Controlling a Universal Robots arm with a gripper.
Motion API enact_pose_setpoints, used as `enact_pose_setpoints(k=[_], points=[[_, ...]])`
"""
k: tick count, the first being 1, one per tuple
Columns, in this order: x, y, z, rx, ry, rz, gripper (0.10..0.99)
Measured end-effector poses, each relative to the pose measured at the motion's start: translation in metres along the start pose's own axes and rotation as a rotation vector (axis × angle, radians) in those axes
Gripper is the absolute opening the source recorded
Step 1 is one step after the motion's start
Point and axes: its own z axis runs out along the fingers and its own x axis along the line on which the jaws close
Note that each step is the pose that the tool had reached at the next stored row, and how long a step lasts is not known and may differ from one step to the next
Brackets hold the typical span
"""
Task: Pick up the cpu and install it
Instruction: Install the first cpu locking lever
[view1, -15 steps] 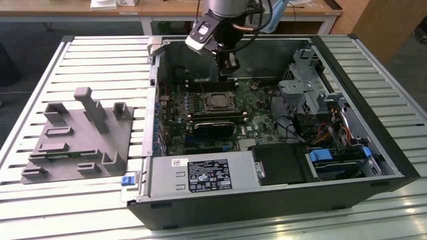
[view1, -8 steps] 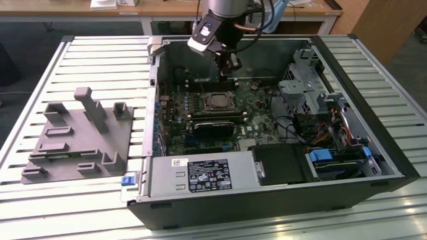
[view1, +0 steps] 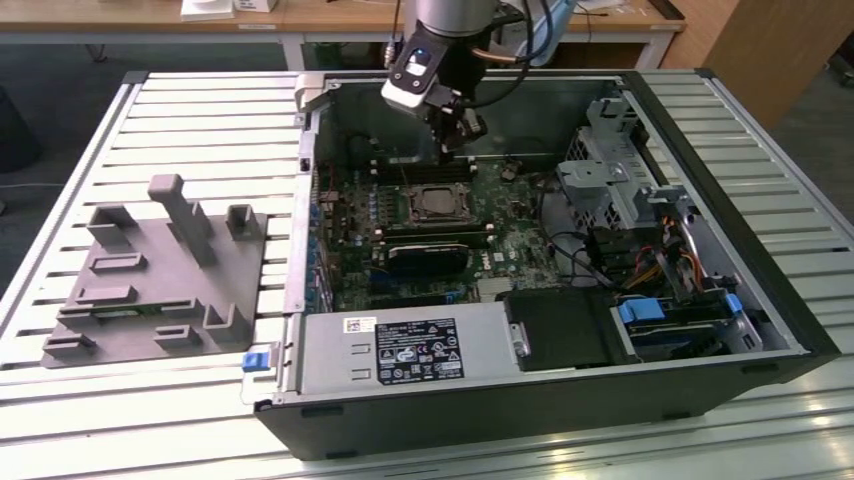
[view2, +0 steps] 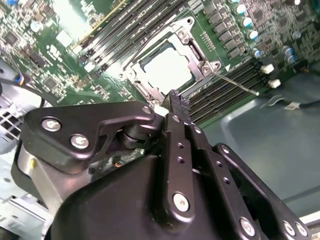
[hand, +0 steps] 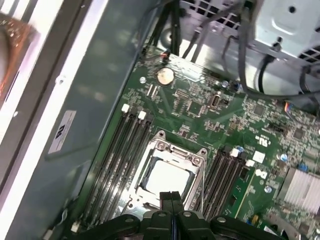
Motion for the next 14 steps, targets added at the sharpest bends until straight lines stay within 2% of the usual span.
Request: enact_pose_setpoints(k=[14], points=[[0.0000,0.0000,0.0011,-0.003,0.0053,-0.246,0.106]])
